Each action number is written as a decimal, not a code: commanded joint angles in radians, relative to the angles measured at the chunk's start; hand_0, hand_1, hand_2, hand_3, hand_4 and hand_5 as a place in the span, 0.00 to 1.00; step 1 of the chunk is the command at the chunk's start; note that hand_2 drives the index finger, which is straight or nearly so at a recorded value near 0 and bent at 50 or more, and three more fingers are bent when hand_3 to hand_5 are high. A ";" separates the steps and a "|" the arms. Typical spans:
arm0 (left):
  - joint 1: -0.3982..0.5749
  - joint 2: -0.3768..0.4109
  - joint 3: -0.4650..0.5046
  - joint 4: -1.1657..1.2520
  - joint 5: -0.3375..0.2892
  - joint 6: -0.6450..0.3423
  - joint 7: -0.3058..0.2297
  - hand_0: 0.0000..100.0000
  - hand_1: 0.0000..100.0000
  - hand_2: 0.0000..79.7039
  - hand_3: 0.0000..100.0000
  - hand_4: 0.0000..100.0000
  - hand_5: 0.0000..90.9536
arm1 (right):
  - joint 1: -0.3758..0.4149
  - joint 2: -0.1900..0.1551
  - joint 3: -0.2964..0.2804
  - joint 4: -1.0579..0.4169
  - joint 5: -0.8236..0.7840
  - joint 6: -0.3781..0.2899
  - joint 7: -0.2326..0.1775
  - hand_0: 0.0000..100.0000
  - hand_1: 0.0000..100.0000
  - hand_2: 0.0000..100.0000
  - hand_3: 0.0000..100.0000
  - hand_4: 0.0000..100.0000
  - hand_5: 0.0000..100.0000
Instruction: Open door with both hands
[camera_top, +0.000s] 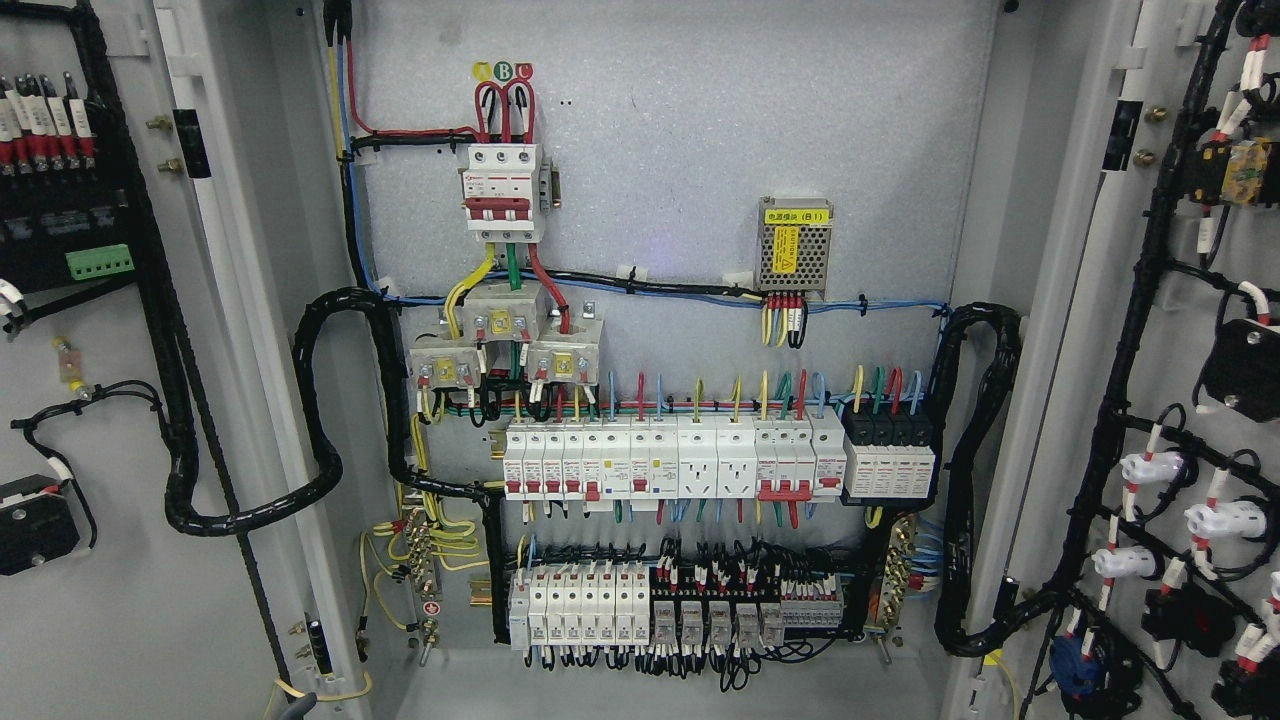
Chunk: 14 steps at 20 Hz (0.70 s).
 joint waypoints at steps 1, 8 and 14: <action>0.021 -0.118 -0.217 -0.032 0.000 -0.031 0.003 0.30 0.00 0.03 0.03 0.04 0.00 | -0.060 0.108 0.031 0.155 0.011 0.005 -0.006 0.22 0.00 0.00 0.00 0.00 0.00; 0.099 -0.118 -0.287 0.023 0.027 -0.116 -0.039 0.30 0.00 0.03 0.03 0.04 0.00 | -0.123 0.115 0.038 0.212 0.005 0.038 -0.009 0.22 0.00 0.00 0.00 0.00 0.00; 0.158 -0.118 -0.287 0.019 0.023 -0.156 -0.033 0.30 0.00 0.03 0.03 0.04 0.00 | -0.156 0.117 0.055 0.245 0.003 0.040 -0.011 0.22 0.00 0.00 0.00 0.00 0.00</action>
